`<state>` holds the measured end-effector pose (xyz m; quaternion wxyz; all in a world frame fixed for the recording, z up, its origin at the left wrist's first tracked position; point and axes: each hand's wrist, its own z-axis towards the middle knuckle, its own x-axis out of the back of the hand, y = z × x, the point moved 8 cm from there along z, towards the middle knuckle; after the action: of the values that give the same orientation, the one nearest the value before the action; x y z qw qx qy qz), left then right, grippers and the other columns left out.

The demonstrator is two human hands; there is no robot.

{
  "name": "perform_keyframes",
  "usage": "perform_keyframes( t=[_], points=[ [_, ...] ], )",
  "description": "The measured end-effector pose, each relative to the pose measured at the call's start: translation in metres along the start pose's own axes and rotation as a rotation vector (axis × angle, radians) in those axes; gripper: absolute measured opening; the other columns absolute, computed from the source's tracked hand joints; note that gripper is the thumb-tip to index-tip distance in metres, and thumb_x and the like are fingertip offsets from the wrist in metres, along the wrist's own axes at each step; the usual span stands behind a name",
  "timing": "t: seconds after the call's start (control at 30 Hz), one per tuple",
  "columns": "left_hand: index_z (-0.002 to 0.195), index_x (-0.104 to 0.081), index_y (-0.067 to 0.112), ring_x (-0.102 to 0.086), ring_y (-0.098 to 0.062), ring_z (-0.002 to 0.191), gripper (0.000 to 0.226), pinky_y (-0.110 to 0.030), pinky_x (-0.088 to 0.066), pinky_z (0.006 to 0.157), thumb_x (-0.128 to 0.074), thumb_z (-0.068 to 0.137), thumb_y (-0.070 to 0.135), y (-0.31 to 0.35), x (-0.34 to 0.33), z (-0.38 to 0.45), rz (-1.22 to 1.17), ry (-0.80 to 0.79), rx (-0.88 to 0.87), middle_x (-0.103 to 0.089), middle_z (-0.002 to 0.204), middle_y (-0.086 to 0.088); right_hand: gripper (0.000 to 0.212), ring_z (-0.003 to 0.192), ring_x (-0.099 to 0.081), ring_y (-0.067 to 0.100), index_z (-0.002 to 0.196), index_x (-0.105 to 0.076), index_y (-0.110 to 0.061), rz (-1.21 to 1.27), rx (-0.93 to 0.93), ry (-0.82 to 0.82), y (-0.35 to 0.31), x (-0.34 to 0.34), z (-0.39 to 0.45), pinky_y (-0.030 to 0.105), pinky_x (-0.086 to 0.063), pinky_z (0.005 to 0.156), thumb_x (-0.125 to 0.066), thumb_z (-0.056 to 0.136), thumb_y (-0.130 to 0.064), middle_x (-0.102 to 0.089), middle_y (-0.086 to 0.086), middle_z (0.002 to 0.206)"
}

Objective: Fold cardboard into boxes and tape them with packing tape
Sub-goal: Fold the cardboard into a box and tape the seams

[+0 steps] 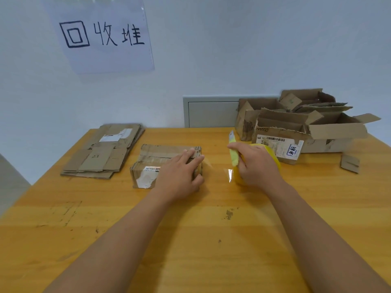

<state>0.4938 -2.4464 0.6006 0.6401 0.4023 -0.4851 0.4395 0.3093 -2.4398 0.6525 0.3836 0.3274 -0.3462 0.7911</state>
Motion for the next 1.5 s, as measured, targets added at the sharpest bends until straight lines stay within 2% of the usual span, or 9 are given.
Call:
perform_keyframes(
  t=[0.33,0.47,0.67,0.77,0.9,1.03,1.17,1.27,1.5],
  points=[
    [0.154,-0.025,0.04,-0.015,-0.017,0.151,0.06,-0.035,-0.023,0.117,-0.04,0.097,0.048,0.001,0.001,0.0,0.009,0.025,-0.021,-0.015,0.166,0.004,0.043,0.096,-0.068,0.024,0.124,-0.065,-0.019,-0.149,0.043,0.009,-0.015,-0.021,-0.002,0.041,-0.035,0.098,-0.047,0.085,-0.013,-0.074,0.001,0.108],
    [0.155,-0.023,0.039,-0.012,-0.017,0.152,0.06,-0.034,-0.02,0.118,-0.04,0.098,0.048,0.004,0.004,-0.004,0.017,0.028,-0.016,-0.012,0.166,0.003,0.041,0.095,-0.067,0.019,0.121,-0.065,-0.017,-0.089,0.08,0.124,-0.034,-0.03,-0.001,0.04,-0.034,0.104,-0.045,0.085,-0.012,-0.073,-0.001,0.103],
    [0.157,-0.013,0.039,-0.005,-0.017,0.153,0.062,-0.036,-0.012,0.121,-0.035,0.1,0.05,0.006,0.002,-0.009,0.026,-0.002,0.017,-0.004,0.167,0.002,0.044,0.093,-0.062,0.021,0.12,-0.066,-0.009,0.039,0.097,0.333,-0.037,-0.021,-0.011,0.039,-0.039,0.098,-0.042,0.084,-0.005,-0.071,0.003,0.1],
    [0.158,-0.01,0.037,-0.005,-0.017,0.153,0.064,-0.035,-0.011,0.121,-0.033,0.1,0.05,0.007,0.0,-0.01,0.035,0.016,0.024,-0.005,0.167,0.001,0.043,0.098,-0.058,0.022,0.122,-0.064,-0.006,0.162,0.105,0.365,-0.037,-0.022,-0.018,0.032,-0.043,0.09,-0.054,0.081,0.001,-0.069,0.009,0.104],
    [0.159,-0.01,0.026,-0.008,-0.015,0.153,0.068,-0.031,-0.01,0.121,-0.034,0.1,0.048,0.006,0.0,-0.01,0.024,0.038,0.024,-0.009,0.167,0.001,0.032,0.101,-0.057,0.017,0.116,-0.061,-0.006,0.29,0.002,0.399,-0.036,-0.024,-0.029,0.018,-0.041,0.089,-0.059,0.088,-0.023,-0.066,0.008,0.106],
    [0.159,-0.016,0.024,-0.01,-0.017,0.153,0.067,-0.033,-0.013,0.121,-0.035,0.099,0.048,0.006,0.0,-0.01,0.014,0.046,0.022,-0.011,0.166,0.0,0.035,0.093,-0.058,0.012,0.106,-0.066,-0.006,0.371,-0.09,0.281,-0.033,-0.038,-0.035,0.019,-0.043,0.081,-0.052,0.091,-0.034,-0.068,0.005,0.099],
    [0.157,-0.018,0.028,-0.011,-0.017,0.152,0.065,-0.033,-0.014,0.121,-0.036,0.098,0.048,0.006,0.0,-0.011,0.007,0.042,0.017,-0.013,0.166,0.0,0.04,0.101,-0.062,0.015,0.119,-0.067,-0.009,0.435,-0.209,0.146,-0.026,-0.052,-0.036,0.018,-0.04,0.084,-0.048,0.091,-0.031,-0.07,0.003,0.11],
    [0.153,-0.025,0.034,-0.014,-0.018,0.152,0.058,-0.035,-0.02,0.119,-0.038,0.098,0.049,0.006,0.001,-0.011,0.001,0.041,0.015,-0.015,0.166,0.0,0.045,0.091,-0.06,0.013,0.125,-0.064,-0.01,0.508,-0.298,0.167,-0.022,-0.05,-0.038,0.018,-0.04,0.078,-0.049,0.088,-0.03,-0.07,0.002,0.105],
    [0.15,-0.029,0.035,-0.016,-0.019,0.152,0.056,-0.034,-0.022,0.118,-0.04,0.097,0.049,0.007,0.001,-0.011,0.014,0.034,0.028,-0.015,0.166,0.001,0.045,0.091,-0.067,0.02,0.122,-0.066,-0.014,0.544,-0.354,0.138,-0.022,-0.053,-0.037,0.04,-0.052,0.086,-0.051,0.085,-0.034,-0.074,0.002,0.097]
  ],
)
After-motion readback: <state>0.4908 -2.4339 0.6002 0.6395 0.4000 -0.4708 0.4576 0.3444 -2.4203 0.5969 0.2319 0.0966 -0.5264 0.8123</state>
